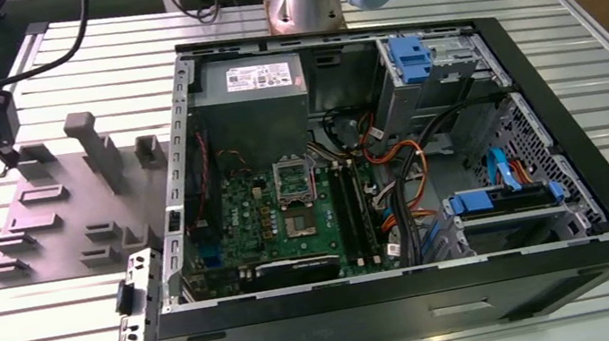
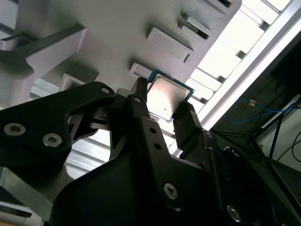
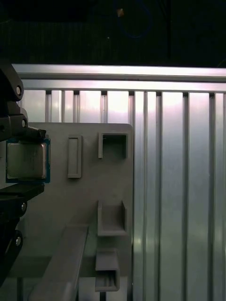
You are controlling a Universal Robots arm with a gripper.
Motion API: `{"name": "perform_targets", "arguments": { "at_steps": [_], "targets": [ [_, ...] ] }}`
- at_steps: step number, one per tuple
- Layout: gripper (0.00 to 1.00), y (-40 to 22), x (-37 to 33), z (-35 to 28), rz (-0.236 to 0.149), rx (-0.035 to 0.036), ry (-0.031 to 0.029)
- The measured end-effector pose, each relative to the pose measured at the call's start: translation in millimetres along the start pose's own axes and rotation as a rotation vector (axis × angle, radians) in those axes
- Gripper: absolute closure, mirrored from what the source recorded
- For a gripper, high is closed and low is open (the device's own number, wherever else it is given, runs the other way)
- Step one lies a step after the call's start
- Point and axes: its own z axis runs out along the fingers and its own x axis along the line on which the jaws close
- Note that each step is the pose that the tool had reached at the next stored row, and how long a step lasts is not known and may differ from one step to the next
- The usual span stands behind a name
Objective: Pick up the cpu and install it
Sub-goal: 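Pick up the cpu and move it towards the insertion slot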
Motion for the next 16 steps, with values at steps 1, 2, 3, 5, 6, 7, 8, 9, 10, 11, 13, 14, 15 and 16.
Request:
{"name": "perform_targets", "arguments": {
  "at_steps": [1,2,3,5,6,7,8,9,10,11,13,14,15,16],
  "targets": [
    [0.53,0.1,0.0,-1.2,0.0,0.0,0.0],
    [0.53,0.1,0.0,-1.3,0.0,0.0,-0.0001],
    [0.53,0.1,0.0,-1.5,0.0,-0.0001,-0.0001],
    [0.53,0.1,0.0,-1.9,0.0,0.0,0.0],
    [0.53,0.1,0.0,-2.0,0.0,0.0,0.0],
    [0.53,0.1,0.0,-2.2,0.0,0.0,0.0],
    [0.53,0.1,0.0,-2.4,0.0,0.0,0.0],
    [0.53,0.1,0.0,-2.5,0.0,0.0,0.0],
    [0.53,0.1,0.0,-2.7,0.0,0.0,-0.0001],
    [0.53,0.1,0.0,-2.9,0.0,0.0,0.0],
    [0.53,0.1,0.0,-3.3,0.0,0.0,-0.0001],
    [0.53,0.2,0.0,-3.5,0.0,0.0,-0.0001],
    [0.53,0.2,0.0,-3.8,0.0,0.0,0.0],
    [0.53,0.2,0.0,-4.0,0.0,0.0,0.0]
  ]
}}
